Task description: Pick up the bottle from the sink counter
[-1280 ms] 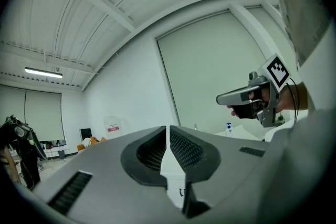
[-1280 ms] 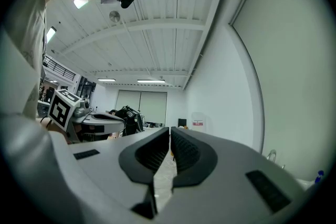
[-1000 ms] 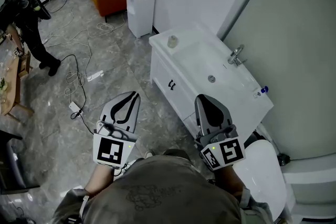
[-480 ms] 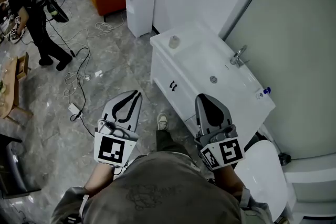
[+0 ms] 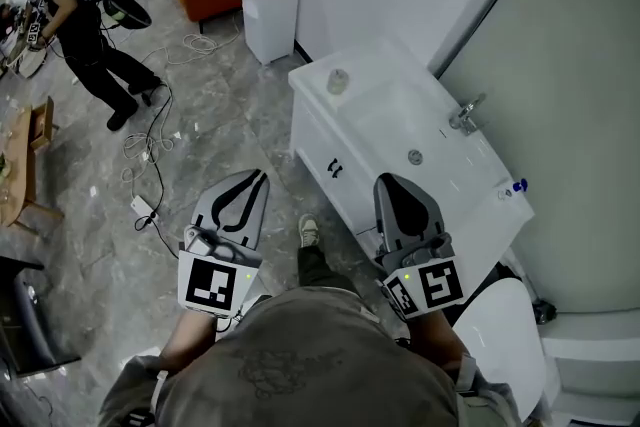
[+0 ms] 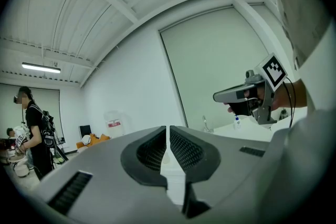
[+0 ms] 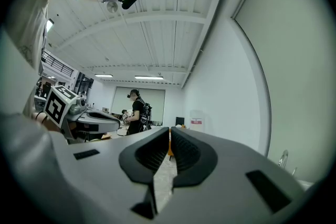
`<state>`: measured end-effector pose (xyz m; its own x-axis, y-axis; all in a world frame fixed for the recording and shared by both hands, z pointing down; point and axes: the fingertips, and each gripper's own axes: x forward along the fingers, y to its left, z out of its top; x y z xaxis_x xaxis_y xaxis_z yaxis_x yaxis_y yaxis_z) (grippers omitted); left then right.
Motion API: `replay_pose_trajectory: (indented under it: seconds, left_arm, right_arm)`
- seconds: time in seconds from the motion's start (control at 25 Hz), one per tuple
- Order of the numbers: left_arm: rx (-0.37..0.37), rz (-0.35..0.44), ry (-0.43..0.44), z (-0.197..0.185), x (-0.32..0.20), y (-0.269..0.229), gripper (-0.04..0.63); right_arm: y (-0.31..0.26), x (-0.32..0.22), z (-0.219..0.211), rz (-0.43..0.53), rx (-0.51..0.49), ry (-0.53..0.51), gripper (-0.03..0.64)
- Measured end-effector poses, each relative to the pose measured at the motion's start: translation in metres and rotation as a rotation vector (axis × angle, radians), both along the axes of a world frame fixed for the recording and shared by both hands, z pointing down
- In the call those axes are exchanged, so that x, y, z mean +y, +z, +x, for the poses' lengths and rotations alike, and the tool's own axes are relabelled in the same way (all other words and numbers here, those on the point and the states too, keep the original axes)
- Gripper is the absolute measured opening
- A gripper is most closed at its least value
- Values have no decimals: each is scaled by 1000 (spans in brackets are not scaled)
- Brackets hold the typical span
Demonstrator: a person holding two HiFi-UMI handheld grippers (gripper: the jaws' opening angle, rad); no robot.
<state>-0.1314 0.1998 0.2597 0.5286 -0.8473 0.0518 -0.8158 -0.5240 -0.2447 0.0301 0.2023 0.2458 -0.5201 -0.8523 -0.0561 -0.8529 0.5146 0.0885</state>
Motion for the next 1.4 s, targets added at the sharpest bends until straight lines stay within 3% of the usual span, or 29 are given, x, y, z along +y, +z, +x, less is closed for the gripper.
replay_pose_trajectory:
  seconds: [0.6, 0.88, 1.16, 1.4]
  left_arm:
    - [-49, -76, -24, 20, -143, 18, 32]
    - [-66, -108, -28, 44, -230, 26, 32]
    - [-116, -137, -27, 75, -309, 37, 31]
    - [-110, -158, -54, 79, -354, 46, 31]
  right_arm:
    - [26, -155, 15, -47, 11, -28, 34]
    - [51, -246, 27, -117, 16, -71, 34]
    - [68, -323, 44, -131, -16, -142, 35]
    - [78, -373, 35, -142, 12, -197, 35]
